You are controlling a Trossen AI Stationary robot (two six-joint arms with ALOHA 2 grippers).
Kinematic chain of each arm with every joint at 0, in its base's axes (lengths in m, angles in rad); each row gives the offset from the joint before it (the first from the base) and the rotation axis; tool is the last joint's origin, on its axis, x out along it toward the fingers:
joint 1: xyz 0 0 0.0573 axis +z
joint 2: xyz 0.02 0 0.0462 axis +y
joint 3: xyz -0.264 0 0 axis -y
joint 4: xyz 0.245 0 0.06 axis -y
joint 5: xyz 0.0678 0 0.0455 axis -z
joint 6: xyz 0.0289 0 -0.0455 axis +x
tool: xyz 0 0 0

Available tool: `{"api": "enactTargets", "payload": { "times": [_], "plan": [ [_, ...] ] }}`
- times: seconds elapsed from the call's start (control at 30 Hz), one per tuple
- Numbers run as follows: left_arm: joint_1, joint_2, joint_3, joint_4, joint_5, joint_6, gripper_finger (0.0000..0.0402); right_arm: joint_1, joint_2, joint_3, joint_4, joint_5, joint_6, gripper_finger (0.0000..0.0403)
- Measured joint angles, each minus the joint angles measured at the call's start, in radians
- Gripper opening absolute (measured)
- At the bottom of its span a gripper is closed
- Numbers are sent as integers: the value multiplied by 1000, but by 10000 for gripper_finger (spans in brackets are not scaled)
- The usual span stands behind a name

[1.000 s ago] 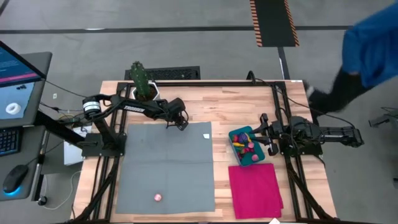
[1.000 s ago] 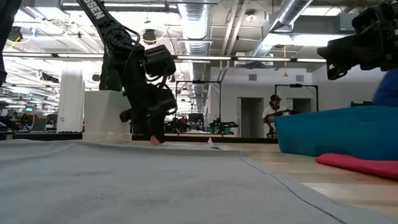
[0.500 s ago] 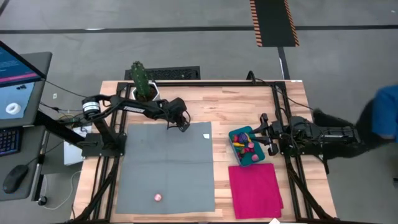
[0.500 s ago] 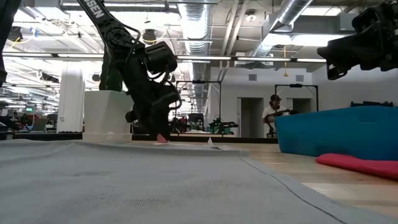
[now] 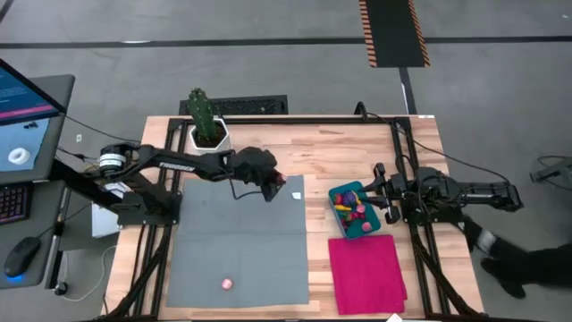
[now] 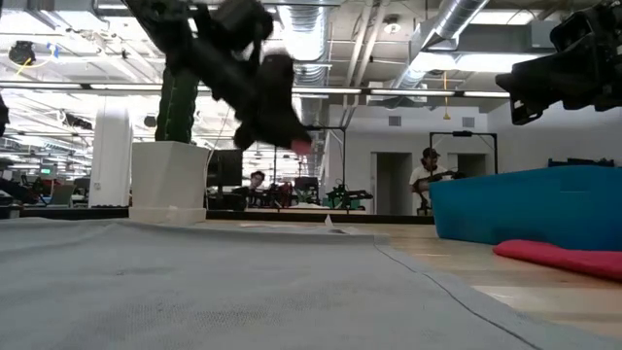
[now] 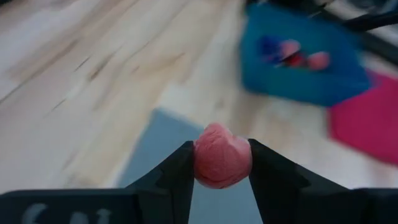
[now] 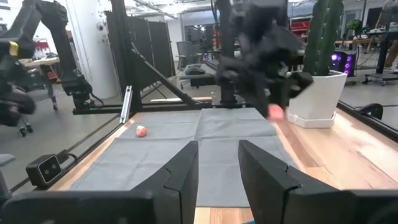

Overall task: Pick and placing Produce into tupperware
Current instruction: Put the pink peach into the blue bin

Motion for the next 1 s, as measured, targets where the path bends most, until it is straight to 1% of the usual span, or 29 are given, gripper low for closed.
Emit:
{"api": "enactTargets", "payload": {
  "times": [0.3,0.4,0.47,0.53,0.7,0.87,0.97,1.0],
  "plan": [
    [-169,-115,0,86,-10,-12,125,0,0,0,0,0,0,137],
    [-226,-151,-10,119,-51,16,124,0,0,0,0,0,0,137],
    [-261,-180,-29,170,-71,50,124,0,0,0,0,0,0,139],
    [-286,-221,-61,228,-74,73,124,0,0,0,0,0,0,139],
    [-325,-331,-144,347,-73,76,124,0,0,0,0,0,0,137],
    [-362,-428,-260,505,-42,81,124,0,0,0,0,0,0,139],
    [-380,-479,-353,584,-80,55,124,0,0,0,0,0,0,137],
    [-386,-489,-387,636,-84,37,124,0,0,0,0,0,0,137]
  ]
}}
